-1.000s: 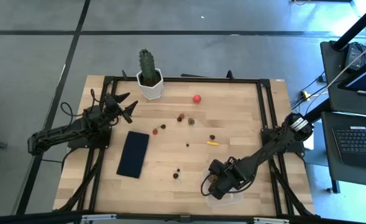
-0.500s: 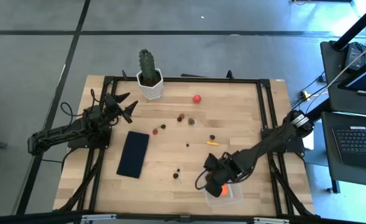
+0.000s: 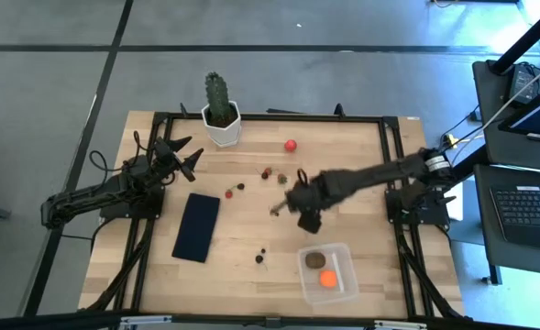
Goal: Pick and placing Produce into tupperware
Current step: Put the right blackberry into the transparent bin
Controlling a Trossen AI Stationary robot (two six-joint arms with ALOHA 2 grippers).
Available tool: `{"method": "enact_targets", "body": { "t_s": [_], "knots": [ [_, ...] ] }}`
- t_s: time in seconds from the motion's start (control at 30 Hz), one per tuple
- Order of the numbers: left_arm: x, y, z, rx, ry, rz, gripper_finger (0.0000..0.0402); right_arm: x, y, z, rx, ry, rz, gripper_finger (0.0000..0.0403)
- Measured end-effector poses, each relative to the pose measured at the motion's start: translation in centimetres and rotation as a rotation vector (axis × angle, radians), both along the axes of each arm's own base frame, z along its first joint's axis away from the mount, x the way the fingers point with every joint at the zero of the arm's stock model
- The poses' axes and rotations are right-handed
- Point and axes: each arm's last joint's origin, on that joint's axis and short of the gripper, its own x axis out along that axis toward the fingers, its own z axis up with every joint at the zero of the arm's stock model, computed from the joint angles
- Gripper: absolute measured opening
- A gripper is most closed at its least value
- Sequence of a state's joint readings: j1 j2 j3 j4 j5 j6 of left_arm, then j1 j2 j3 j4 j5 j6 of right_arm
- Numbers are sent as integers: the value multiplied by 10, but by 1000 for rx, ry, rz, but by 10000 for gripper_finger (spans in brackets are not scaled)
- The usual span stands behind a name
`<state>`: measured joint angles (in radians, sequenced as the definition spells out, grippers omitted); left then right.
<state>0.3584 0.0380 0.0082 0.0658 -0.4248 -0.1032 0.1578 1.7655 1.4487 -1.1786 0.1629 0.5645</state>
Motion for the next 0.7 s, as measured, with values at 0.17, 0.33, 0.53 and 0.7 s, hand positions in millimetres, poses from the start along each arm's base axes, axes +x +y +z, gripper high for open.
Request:
{"method": "enact_targets", "body": {
  "t_s": [0.17,0.33,0.53,0.7],
  "knots": [
    [0,0,0,-1,0,0,298,-6,-45,-27,18,72,-118,287],
    [0,0,0,0,0,0,298,-11,-65,-51,69,57,-157,287],
    [0,0,0,0,0,0,298,-16,-71,-72,132,36,-148,287],
    [0,0,0,0,0,0,298,-20,-71,-88,167,6,-147,287]
  ]
}}
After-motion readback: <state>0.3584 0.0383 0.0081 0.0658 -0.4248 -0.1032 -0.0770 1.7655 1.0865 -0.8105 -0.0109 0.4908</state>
